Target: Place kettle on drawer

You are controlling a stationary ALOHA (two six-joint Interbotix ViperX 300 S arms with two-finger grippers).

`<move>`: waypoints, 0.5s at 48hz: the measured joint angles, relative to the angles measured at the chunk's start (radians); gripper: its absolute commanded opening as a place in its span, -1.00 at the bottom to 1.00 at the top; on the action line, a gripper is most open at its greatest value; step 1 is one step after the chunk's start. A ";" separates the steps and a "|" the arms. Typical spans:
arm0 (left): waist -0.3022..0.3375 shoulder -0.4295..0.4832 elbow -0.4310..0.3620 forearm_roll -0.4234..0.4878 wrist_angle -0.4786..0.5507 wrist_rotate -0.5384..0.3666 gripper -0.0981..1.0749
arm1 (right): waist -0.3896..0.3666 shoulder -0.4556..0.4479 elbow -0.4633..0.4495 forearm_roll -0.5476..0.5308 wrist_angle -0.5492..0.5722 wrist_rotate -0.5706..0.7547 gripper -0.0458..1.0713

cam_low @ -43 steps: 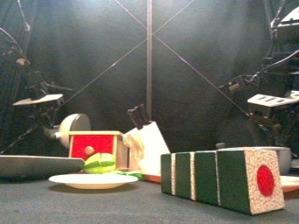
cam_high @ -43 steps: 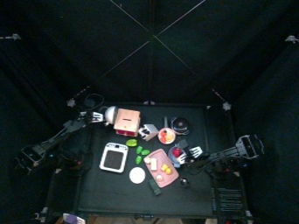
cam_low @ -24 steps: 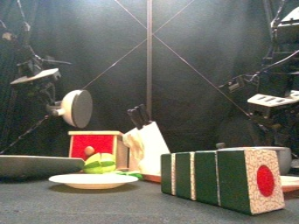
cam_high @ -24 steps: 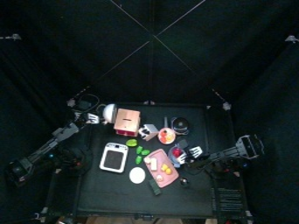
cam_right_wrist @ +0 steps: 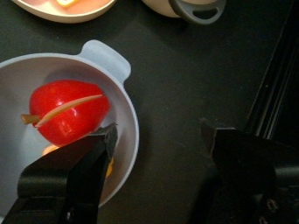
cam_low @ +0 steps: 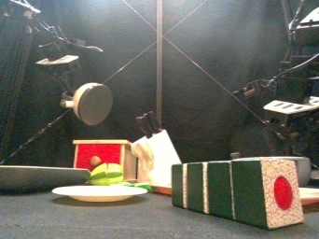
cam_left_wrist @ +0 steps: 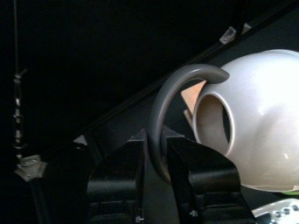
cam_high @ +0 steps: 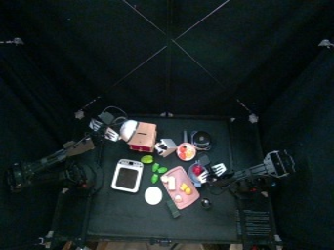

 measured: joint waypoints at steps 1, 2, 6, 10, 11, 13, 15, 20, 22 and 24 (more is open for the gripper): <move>-0.011 0.009 -0.008 0.014 0.006 0.000 0.13 | 0.000 0.000 0.000 0.000 0.000 0.000 0.95; -0.025 0.023 -0.017 0.032 0.017 0.000 0.13 | 0.002 0.000 0.000 0.000 0.000 0.000 0.95; -0.074 0.072 -0.043 0.094 0.057 0.002 0.13 | 0.000 0.000 0.000 0.000 0.000 0.000 0.95; -0.127 0.124 -0.067 0.172 0.118 0.005 0.13 | 0.000 0.000 0.000 0.000 0.000 0.000 0.95; -0.140 0.137 -0.072 0.195 0.135 0.006 0.13 | 0.000 0.000 0.000 0.000 0.000 0.000 0.95; -0.163 0.158 -0.078 0.239 0.173 0.012 0.14 | 0.000 0.000 0.000 0.000 0.000 0.000 0.95; -0.181 0.181 -0.081 0.282 0.207 0.020 0.14 | 0.000 -0.002 0.000 0.000 0.000 0.000 0.95; -0.216 0.229 -0.084 0.354 0.268 0.043 0.14 | 0.000 -0.002 0.000 0.000 0.000 0.000 0.95; -0.225 0.247 -0.086 0.362 0.278 0.051 0.14 | 0.000 0.000 0.000 0.000 0.000 0.000 0.95; -0.233 0.265 -0.086 0.367 0.284 0.057 0.14 | 0.002 0.000 0.000 -0.002 0.000 0.000 0.95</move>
